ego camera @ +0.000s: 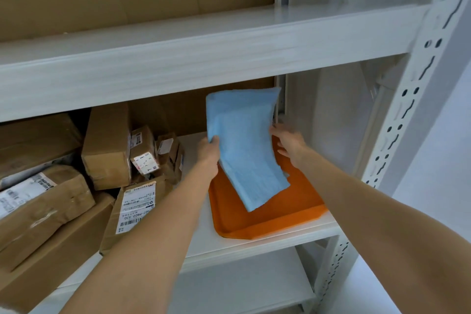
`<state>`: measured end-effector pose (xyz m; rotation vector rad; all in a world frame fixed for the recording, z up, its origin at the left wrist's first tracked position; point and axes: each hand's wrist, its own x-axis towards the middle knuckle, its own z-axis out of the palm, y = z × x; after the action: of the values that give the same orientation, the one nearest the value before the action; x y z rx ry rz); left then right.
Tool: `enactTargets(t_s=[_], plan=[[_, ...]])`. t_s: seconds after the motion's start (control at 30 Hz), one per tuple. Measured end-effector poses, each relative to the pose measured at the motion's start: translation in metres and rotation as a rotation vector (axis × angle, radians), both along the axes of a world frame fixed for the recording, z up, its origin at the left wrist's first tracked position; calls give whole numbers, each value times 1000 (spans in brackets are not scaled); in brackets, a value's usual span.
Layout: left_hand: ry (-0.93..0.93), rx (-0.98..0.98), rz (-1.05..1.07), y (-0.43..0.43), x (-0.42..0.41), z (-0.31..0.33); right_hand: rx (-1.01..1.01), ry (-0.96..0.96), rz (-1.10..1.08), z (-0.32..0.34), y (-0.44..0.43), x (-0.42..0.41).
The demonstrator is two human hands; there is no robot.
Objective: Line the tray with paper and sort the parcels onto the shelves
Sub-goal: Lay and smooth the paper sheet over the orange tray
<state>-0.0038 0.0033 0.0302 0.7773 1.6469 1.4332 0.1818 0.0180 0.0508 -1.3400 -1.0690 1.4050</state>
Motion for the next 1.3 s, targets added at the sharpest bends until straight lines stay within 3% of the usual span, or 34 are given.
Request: enactTargets(t_s=[0.13, 0.37, 0.53, 0.73, 0.83, 1.0, 1.23, 1.3], plan=[[-59, 61, -8, 1, -7, 15, 22, -68, 13, -6, -1, 12], [-83, 40, -82, -7, -13, 30, -114, -52, 147, -4, -9, 11], [-96, 5, -94, -12, -12, 26, -213, 106, 278, -6, -15, 5], [-171, -54, -107, -14, -10, 29, -289, 106, 208, -14, -18, 0], [-183, -57, -150, -12, -11, 31, -369, 206, 340, -25, -19, -1], [-125, -60, -125, -13, -9, 30, -340, 357, 387, -32, -19, -3], [72, -132, -14, -13, -13, 13, -296, 169, 158, -29, -15, -1], [226, -172, 11, -11, -16, 9, -285, 142, 114, -33, -11, -1]])
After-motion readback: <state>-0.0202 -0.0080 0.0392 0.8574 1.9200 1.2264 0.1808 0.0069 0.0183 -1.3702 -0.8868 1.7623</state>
